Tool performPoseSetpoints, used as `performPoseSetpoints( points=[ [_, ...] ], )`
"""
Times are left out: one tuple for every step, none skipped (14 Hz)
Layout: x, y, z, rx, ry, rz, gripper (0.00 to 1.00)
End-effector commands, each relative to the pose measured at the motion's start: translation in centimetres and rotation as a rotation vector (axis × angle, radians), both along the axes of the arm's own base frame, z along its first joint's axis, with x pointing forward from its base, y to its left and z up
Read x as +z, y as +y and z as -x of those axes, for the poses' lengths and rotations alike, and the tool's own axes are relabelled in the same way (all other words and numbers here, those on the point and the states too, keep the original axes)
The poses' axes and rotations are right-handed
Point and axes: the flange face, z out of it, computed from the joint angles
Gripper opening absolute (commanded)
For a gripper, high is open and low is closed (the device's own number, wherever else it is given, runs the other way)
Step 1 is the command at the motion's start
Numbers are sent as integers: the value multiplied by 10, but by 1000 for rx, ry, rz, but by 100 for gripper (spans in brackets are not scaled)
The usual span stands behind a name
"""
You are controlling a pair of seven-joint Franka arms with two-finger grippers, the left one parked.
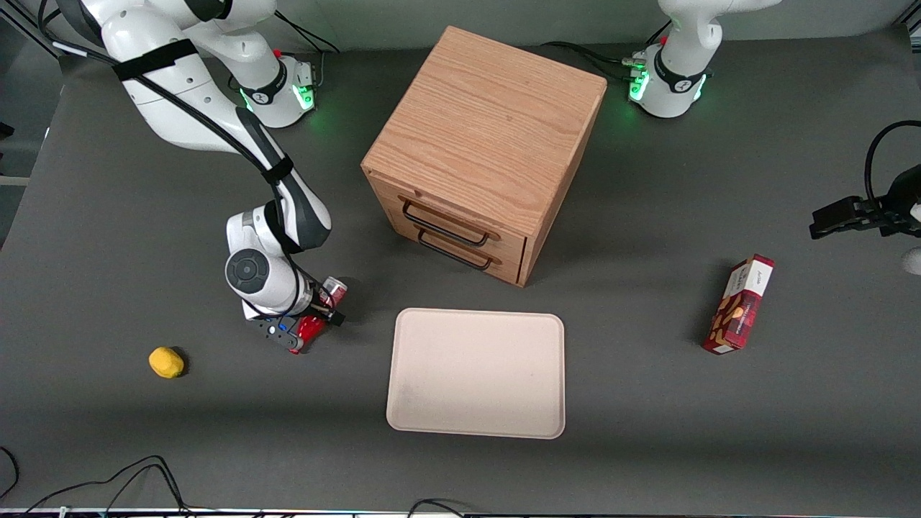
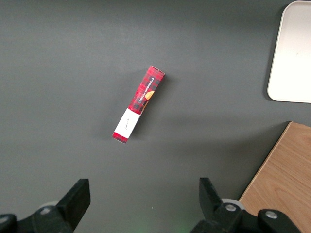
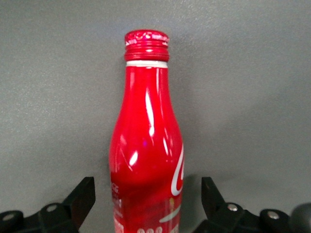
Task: Place coke bottle on tray
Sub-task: 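Close the right gripper around the bottle's body, then lift the bottle off the table with the right gripper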
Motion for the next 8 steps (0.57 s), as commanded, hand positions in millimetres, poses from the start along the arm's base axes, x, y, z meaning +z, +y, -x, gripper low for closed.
performPoseSetpoints(
  points=[
    [11, -2, 7, -11, -20, 10, 19],
    [11, -3, 7, -12, -20, 10, 0],
    [13, -3, 7, -12, -24, 9, 0],
    [13, -3, 7, -12, -21, 10, 0],
    [14, -4, 7, -14, -23, 9, 0],
    [14, -3, 7, -12, -23, 9, 0],
    [14, -4, 7, -14, -24, 9, 0],
    [13, -4, 8, -13, -21, 10, 0]
  ],
)
